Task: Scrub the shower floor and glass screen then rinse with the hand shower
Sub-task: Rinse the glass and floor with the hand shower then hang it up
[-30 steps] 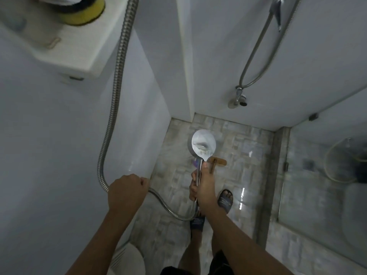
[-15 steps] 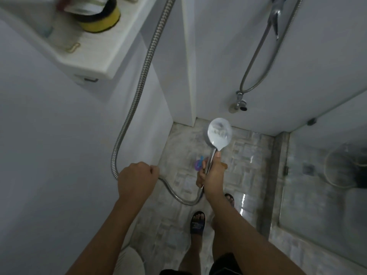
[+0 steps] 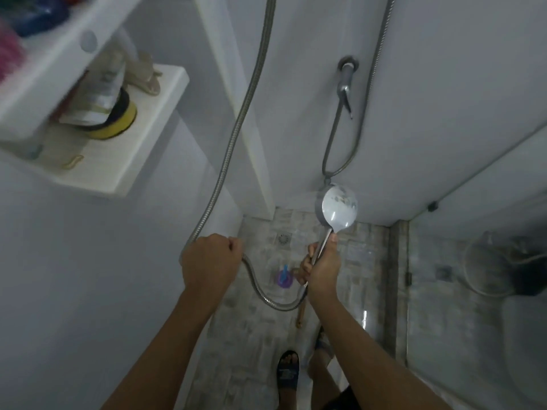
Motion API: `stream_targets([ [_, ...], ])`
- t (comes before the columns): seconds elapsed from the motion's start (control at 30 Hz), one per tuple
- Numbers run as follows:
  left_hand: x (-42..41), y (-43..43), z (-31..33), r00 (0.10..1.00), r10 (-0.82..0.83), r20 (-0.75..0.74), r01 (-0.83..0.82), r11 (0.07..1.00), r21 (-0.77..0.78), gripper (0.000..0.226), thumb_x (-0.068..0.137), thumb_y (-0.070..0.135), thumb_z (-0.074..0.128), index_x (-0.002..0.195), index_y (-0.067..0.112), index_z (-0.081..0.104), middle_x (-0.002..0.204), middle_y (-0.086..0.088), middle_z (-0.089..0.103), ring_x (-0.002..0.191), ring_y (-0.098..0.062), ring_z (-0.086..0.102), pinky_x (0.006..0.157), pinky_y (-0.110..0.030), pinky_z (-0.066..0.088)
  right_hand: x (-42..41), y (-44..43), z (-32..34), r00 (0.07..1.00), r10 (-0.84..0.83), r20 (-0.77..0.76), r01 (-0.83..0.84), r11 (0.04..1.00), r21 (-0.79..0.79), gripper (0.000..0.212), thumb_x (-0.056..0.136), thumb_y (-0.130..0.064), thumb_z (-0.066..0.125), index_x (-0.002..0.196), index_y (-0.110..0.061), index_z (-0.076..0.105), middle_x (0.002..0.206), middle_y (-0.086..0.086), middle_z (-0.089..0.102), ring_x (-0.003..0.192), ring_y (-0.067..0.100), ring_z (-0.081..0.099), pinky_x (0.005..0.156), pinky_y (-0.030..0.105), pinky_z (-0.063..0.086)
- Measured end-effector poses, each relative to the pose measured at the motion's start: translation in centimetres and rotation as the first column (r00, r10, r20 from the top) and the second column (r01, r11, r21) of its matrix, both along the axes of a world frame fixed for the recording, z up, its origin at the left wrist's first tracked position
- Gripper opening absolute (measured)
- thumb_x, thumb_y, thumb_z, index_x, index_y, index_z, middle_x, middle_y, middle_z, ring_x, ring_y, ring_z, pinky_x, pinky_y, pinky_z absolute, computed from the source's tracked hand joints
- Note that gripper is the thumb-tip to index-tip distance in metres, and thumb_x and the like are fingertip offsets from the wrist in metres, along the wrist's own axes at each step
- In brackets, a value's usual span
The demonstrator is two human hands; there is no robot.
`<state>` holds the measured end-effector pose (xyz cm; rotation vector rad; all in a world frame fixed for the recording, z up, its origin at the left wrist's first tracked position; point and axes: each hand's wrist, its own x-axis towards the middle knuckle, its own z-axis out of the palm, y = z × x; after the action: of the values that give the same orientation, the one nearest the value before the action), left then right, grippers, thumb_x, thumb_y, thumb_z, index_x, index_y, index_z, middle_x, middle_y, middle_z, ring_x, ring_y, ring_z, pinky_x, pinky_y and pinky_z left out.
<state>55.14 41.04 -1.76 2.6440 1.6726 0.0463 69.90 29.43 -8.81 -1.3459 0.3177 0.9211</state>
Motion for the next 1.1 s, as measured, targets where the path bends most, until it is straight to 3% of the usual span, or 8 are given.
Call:
stream_targets([
  [0.13, 5.5, 1.5, 0.8, 0.998, -0.052, 0.022, 0.052, 0.998, 0.020, 0.051, 0.086, 0.038, 0.035, 0.050, 0.012, 0.059, 0.046, -0.008, 0.051, 0.044, -0.027, 0.049, 0.047, -0.026, 0.039, 4.6, -0.4, 1.2, 0.995, -0.052, 0.081, 0.053, 0.999, -0.008, 0.067, 0.091, -0.072, 0.033, 0.065, -0.012, 0.048, 0.045, 0.006, 0.031, 0.036, 0.017, 0.029, 0.040, 0.020, 0.030],
  [0.3, 13.4, 3.8, 2.3, 0.985, -0.163, 0.054, 0.163, 0.987, 0.005, 0.044, 0.084, 0.032, 0.044, 0.049, 0.011, 0.059, 0.046, -0.011, 0.053, 0.044, -0.029, 0.051, 0.048, -0.027, 0.036, 10.7, 0.1, 3.2, 0.975, -0.139, 0.174, 0.141, 0.990, -0.001, 0.065, 0.090, -0.072, 0.037, 0.068, -0.011, 0.047, 0.046, 0.005, 0.030, 0.039, 0.015, 0.027, 0.041, 0.021, 0.028],
  [0.37, 15.9, 4.7, 3.1, 0.979, -0.195, 0.067, 0.196, 0.981, -0.009, 0.042, 0.087, 0.030, 0.051, 0.048, 0.013, 0.053, 0.047, -0.010, 0.052, 0.045, -0.030, 0.050, 0.049, -0.028, 0.032, 12.5, 0.8, 3.8, 0.965, -0.178, 0.193, 0.181, 0.984, 0.005, 0.069, 0.079, -0.080, 0.040, 0.069, -0.012, 0.046, 0.047, 0.005, 0.029, 0.039, 0.015, 0.026, 0.042, 0.023, 0.027],
  [0.43, 18.6, 6.1, 4.1, 0.971, -0.230, 0.061, 0.231, 0.973, -0.013, 0.045, 0.091, 0.037, 0.053, 0.051, 0.017, 0.047, 0.052, -0.011, 0.056, 0.051, -0.031, 0.055, 0.052, -0.029, 0.034, 14.3, 1.9, 4.4, 0.955, -0.205, 0.215, 0.207, 0.978, 0.013, 0.070, 0.075, -0.081, 0.042, 0.070, -0.011, 0.045, 0.048, 0.005, 0.028, 0.039, 0.015, 0.026, 0.044, 0.024, 0.027],
  [0.57, 23.8, 8.3, 5.3, 0.946, -0.289, 0.147, 0.296, 0.955, -0.031, 0.062, 0.096, 0.057, 0.047, 0.057, 0.011, 0.061, 0.061, -0.011, 0.062, 0.060, -0.032, 0.061, 0.058, -0.033, 0.046, 16.8, 3.6, 5.5, 0.937, -0.235, 0.257, 0.240, 0.971, 0.012, 0.063, 0.090, -0.072, 0.040, 0.071, -0.012, 0.045, 0.053, 0.007, 0.030, 0.042, 0.015, 0.027, 0.043, 0.025, 0.026],
  [0.73, 30.4, 10.9, 5.1, 0.899, -0.388, 0.204, 0.406, 0.912, -0.058, 0.068, 0.096, 0.064, 0.042, 0.061, 0.009, 0.062, 0.063, -0.010, 0.062, 0.061, -0.030, 0.060, 0.056, -0.032, 0.040, 18.8, 6.1, 6.7, 0.914, -0.300, 0.273, 0.319, 0.947, -0.030, 0.061, 0.090, -0.073, 0.041, 0.062, -0.019, 0.040, 0.052, 0.005, 0.032, 0.042, 0.014, 0.029, 0.043, 0.023, 0.027],
  [0.83, 33.4, 12.3, 4.4, 0.885, -0.405, 0.229, 0.431, 0.899, -0.077, 0.069, 0.092, 0.069, 0.046, 0.064, 0.009, 0.066, 0.065, -0.010, 0.066, 0.062, -0.030, 0.064, 0.058, -0.032, 0.048, 19.8, 7.4, 7.1, 0.901, -0.336, 0.273, 0.356, 0.934, -0.026, 0.059, 0.091, -0.071, 0.043, 0.063, -0.019, 0.041, 0.052, 0.005, 0.033, 0.041, 0.013, 0.030, 0.043, 0.023, 0.028],
  [1.1, 35.4, 14.3, 3.0, 0.911, -0.362, 0.198, 0.388, 0.915, -0.112, 0.049, 0.089, 0.050, 0.061, 0.082, 0.004, 0.074, 0.077, -0.015, 0.070, 0.066, -0.030, 0.060, 0.060, -0.030, 0.040, 21.8, 8.8, 7.5, 0.894, -0.264, 0.361, 0.311, 0.947, -0.078, 0.058, 0.095, -0.066, 0.042, 0.060, -0.020, 0.035, 0.053, 0.006, 0.029, 0.042, 0.015, 0.029, 0.040, 0.023, 0.030],
])
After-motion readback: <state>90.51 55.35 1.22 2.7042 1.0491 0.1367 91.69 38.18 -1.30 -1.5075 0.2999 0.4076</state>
